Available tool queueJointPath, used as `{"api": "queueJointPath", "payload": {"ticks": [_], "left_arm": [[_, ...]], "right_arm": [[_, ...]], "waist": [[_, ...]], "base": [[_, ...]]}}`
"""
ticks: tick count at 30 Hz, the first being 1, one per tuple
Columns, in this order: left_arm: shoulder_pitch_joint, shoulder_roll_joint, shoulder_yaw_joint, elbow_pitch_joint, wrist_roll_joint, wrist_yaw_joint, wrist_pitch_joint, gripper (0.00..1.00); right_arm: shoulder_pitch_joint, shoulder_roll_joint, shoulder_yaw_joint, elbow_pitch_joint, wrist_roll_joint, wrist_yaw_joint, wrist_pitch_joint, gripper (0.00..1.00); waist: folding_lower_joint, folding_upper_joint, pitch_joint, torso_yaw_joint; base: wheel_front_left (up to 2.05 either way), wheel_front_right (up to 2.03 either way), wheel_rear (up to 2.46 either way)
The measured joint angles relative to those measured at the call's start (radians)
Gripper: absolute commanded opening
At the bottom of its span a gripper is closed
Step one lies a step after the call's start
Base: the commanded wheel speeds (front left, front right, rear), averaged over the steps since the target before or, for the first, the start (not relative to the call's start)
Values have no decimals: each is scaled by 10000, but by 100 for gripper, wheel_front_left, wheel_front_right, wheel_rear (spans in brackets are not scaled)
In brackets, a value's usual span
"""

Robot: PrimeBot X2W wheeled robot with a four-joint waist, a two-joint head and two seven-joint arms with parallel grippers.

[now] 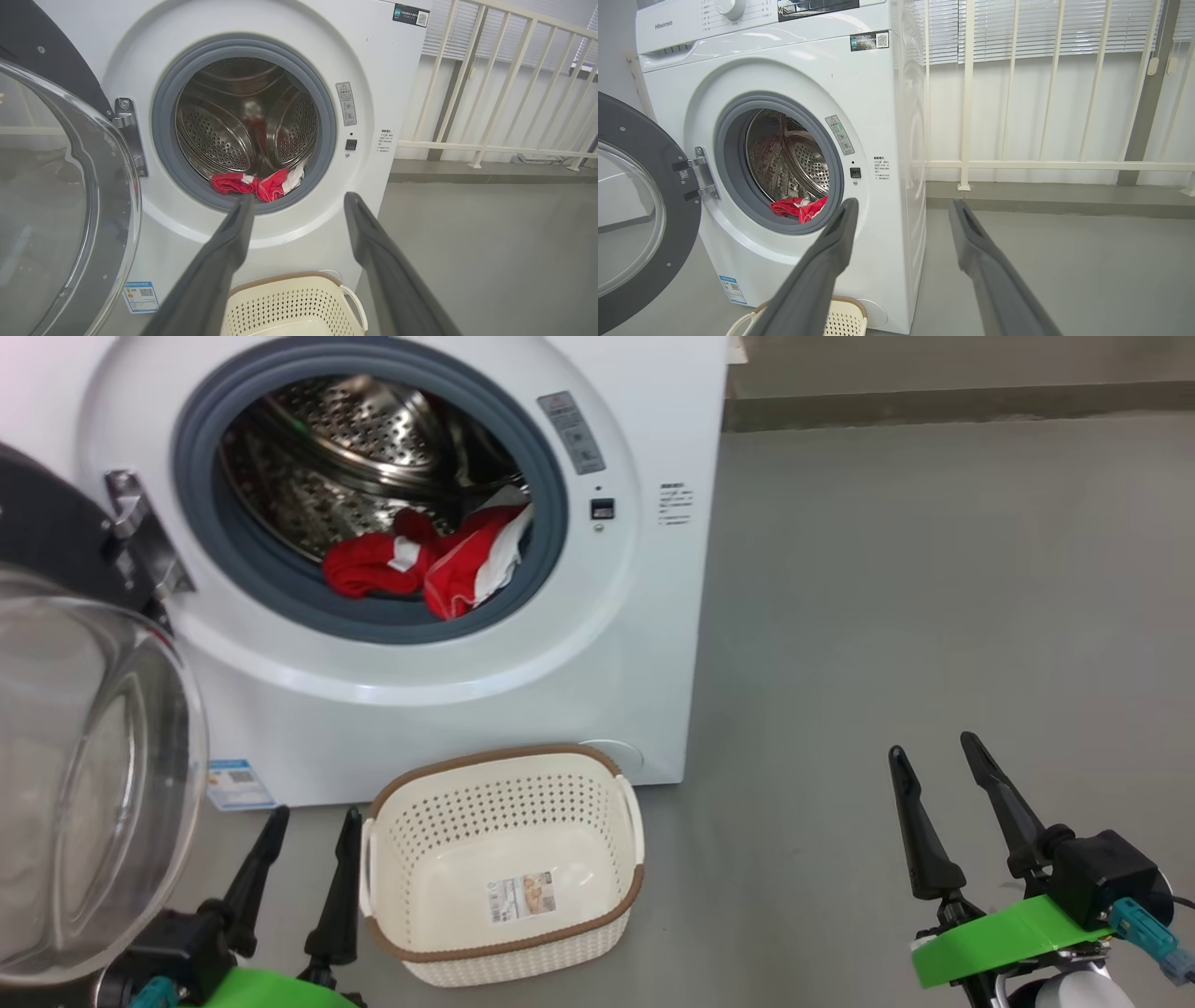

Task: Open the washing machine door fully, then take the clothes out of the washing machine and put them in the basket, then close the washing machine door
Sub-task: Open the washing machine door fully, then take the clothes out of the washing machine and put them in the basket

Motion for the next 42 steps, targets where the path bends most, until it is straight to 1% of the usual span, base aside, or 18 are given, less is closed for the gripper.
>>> {"api": "queueJointPath", "payload": {"ticks": [6, 17, 29, 32, 42], "left_arm": [[399, -69, 153, -8, 157, 0, -6, 100], [967, -169, 441, 6, 385, 0, -4, 100], [1130, -207, 535, 100, 479, 0, -6, 100], [1148, -249, 535, 161, 265, 0, -4, 100], [1147, -88, 449, -23, 295, -2, -6, 100]], "right_arm": [[256, -19, 13, -96, 12, 0, 0, 100], [616, -67, -104, -203, 81, 0, 0, 100], [647, -84, -153, -174, 81, 0, 0, 100], [735, -84, -151, -157, 81, 0, 0, 100], [784, -84, -150, -130, 81, 0, 0, 100]], "waist": [[0, 0, -207, -367], [0, 0, -542, -674], [0, 0, -580, -628], [0, 0, -586, -629], [0, 0, -498, -614]], "base": [[0, 0, 0], [0, 0, 0], [0, 0, 0], [0, 0, 0], [0, 0, 0]]}}
